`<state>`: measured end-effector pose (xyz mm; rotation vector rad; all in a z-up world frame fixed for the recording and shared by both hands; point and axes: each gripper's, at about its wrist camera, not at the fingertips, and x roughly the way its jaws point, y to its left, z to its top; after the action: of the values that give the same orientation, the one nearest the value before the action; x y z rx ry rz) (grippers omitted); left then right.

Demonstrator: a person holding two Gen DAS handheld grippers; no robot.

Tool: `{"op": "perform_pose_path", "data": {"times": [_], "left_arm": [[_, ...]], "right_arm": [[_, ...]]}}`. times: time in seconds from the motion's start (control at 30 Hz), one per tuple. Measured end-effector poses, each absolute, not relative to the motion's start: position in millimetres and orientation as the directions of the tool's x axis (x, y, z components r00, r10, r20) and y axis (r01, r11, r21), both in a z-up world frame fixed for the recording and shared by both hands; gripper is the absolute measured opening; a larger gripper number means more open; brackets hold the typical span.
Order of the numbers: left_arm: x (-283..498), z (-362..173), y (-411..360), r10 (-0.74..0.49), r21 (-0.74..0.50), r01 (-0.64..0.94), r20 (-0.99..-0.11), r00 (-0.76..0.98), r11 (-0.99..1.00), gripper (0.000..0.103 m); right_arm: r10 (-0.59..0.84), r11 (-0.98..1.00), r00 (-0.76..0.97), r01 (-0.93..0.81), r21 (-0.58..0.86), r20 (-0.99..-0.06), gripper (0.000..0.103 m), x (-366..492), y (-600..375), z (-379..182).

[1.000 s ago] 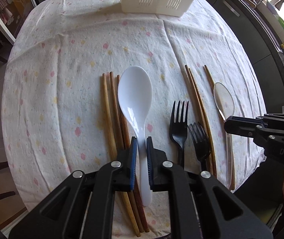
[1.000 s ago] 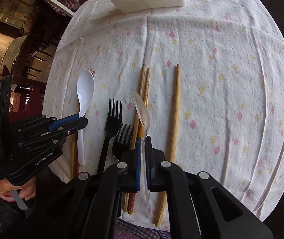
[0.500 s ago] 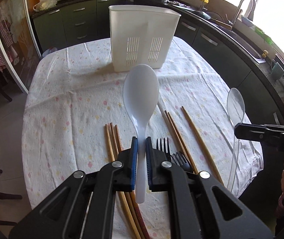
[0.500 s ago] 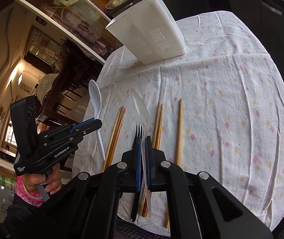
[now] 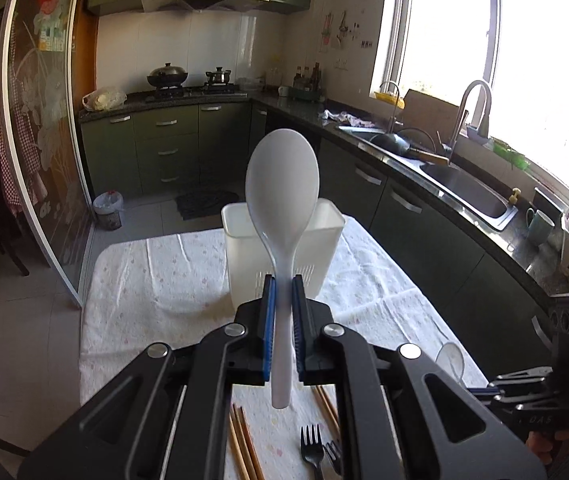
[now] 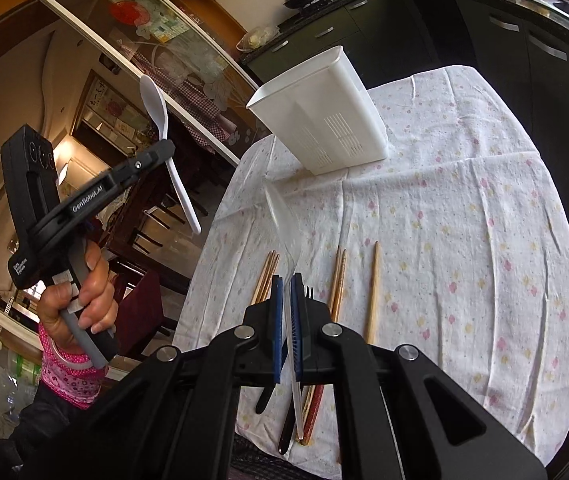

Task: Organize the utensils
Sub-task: 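Carry the white spoon into the holder and open the left gripper while the right carries the clear spoon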

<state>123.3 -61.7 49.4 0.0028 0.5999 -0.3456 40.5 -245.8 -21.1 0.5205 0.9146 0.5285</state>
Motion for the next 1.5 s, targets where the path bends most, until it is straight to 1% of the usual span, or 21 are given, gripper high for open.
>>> {"op": "perform_pose_path", "data": {"times": [0.1,0.23,0.3,0.37,0.47,0.57,0.77,1.07,1.23,1.37,1.5], "left_arm": [[144.7,72.5,-65.6,-0.351,-0.121,0.333,-0.434,0.829,0.935,0.008],[175.7,77.3,-73.0,-0.348,-0.129,0.324,-0.286,0.893,0.937,0.008],[190.1,74.1,-76.8,-0.333,-0.128,0.311,-0.231,0.914,0.942,0.008],[202.4,66.8,-81.6,-0.308,-0.119,0.289,-0.197,0.931,0.95,0.008],[219.9,48.5,-90.6,-0.277,-0.092,0.263,-0.21,0.938,0.96,0.008],[231.8,24.7,-92.9,-0.253,-0.081,0.24,-0.249,0.935,0.967,0.008],[239.3,-6.0,-89.2,-0.235,-0.081,0.221,-0.299,0.925,0.972,0.008],[237.8,-28.1,-90.4,-0.237,-0.078,0.224,-0.33,0.914,0.972,0.009],[236.9,-35.1,-88.8,-0.24,-0.079,0.227,-0.348,0.906,0.971,0.014],[233.5,-37.2,-86.4,-0.237,-0.077,0.224,-0.348,0.907,0.971,0.028],[227.7,-29.5,-78.6,-0.247,-0.108,0.224,-0.334,0.91,0.969,0.028]], "right_arm": [[0.638,0.741,0.517,-0.207,0.639,-0.571,0.005,40.5,-250.3,-18.3],[0.646,0.725,0.539,-0.212,0.656,-0.54,0.005,39.0,-257.6,-12.9],[0.65,0.717,0.548,-0.213,0.664,-0.526,0.005,38.8,-261.3,-11.6],[0.651,0.711,0.557,-0.212,0.67,-0.515,0.005,39.0,-265.2,-11.0],[0.658,0.699,0.563,-0.212,0.683,-0.499,0.005,39.9,-270.7,-10.7],[0.663,0.691,0.569,-0.215,0.691,-0.486,0.005,42.2,-274.4,-10.8],[0.672,0.681,0.573,-0.231,0.695,-0.468,0.005,48.7,-272.5,-7.9],[0.668,0.692,0.584,-0.259,0.674,-0.461,0.005,53.9,-262.0,4.4],[0.66,0.703,0.594,-0.271,0.658,-0.46,0.005,57.0,-258.0,12.1],[0.65,0.714,0.606,-0.279,0.642,-0.459,0.005,61.7,-255.0,20.1],[0.631,0.726,0.642,-0.29,0.623,-0.436,0.005,74.1,-255.5,37.1]]}}
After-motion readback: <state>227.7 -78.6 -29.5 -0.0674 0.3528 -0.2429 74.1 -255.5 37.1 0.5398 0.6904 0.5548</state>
